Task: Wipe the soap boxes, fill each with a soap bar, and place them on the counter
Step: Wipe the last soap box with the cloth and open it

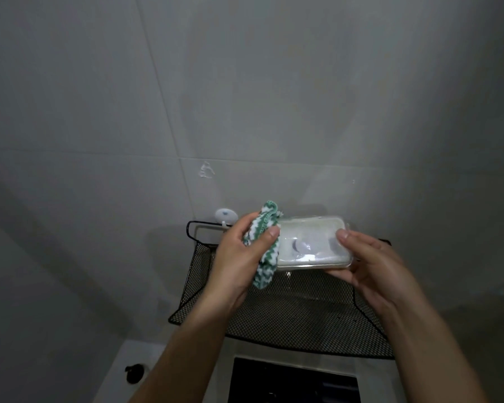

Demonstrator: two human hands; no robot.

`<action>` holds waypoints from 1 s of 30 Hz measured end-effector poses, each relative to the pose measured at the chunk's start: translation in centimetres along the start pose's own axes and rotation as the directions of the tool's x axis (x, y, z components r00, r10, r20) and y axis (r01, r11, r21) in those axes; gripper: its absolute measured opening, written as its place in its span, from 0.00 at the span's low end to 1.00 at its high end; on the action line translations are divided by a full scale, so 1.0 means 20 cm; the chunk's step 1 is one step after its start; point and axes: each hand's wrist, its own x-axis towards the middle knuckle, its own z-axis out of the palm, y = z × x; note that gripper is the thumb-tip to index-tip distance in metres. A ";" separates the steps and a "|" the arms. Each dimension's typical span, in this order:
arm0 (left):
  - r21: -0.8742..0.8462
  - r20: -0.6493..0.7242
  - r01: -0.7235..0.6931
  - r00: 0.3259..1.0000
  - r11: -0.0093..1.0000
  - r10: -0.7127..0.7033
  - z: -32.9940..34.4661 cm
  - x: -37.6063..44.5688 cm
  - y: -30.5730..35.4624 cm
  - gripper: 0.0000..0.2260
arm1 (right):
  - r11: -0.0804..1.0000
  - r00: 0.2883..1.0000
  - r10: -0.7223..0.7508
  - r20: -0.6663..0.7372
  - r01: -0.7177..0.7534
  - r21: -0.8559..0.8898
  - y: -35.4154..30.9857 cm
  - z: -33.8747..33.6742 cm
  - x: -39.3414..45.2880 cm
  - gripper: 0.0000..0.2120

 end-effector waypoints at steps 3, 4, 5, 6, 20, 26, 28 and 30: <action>-0.033 -0.002 0.019 1.000 0.999 -0.019 0.02 -0.05 -0.04 0.17 | 0.997 0.998 -0.023 -0.052 0.027 0.072 0.02 0.01 0.01 0.11; -0.043 -0.012 0.015 1.000 0.999 -0.015 0.04 -0.06 -0.05 0.16 | 0.996 0.997 -0.030 -0.072 0.035 0.080 0.02 0.01 0.01 0.11; -0.049 -0.031 0.008 0.999 0.999 -0.010 0.05 -0.07 -0.05 0.16 | 0.996 0.996 -0.037 -0.087 0.045 0.083 0.03 0.02 0.02 0.10; -0.055 -0.056 0.000 0.998 0.998 -0.003 0.07 -0.07 -0.06 0.16 | 0.995 0.994 -0.045 -0.094 0.053 0.085 0.04 0.02 0.02 0.09; -0.045 -0.323 -0.118 0.941 0.992 0.097 0.17 -0.08 -0.07 0.26 | 0.986 0.994 0.014 -0.112 0.005 0.166 0.09 0.13 -0.02 0.10; 0.175 -0.323 -0.143 0.926 0.974 0.194 0.20 -0.07 -0.06 0.35 | 0.975 0.994 0.038 -0.102 -0.014 0.222 0.11 0.14 -0.03 0.17; 0.203 -0.296 -0.144 0.934 0.969 0.201 0.19 -0.07 -0.06 0.34 | 0.973 0.994 0.038 -0.104 -0.013 0.232 0.11 0.13 -0.04 0.20; 0.212 -0.278 -0.136 0.941 0.968 0.193 0.17 -0.06 -0.07 0.28 | 0.967 0.993 0.051 -0.103 -0.024 0.254 0.11 0.12 -0.04 0.23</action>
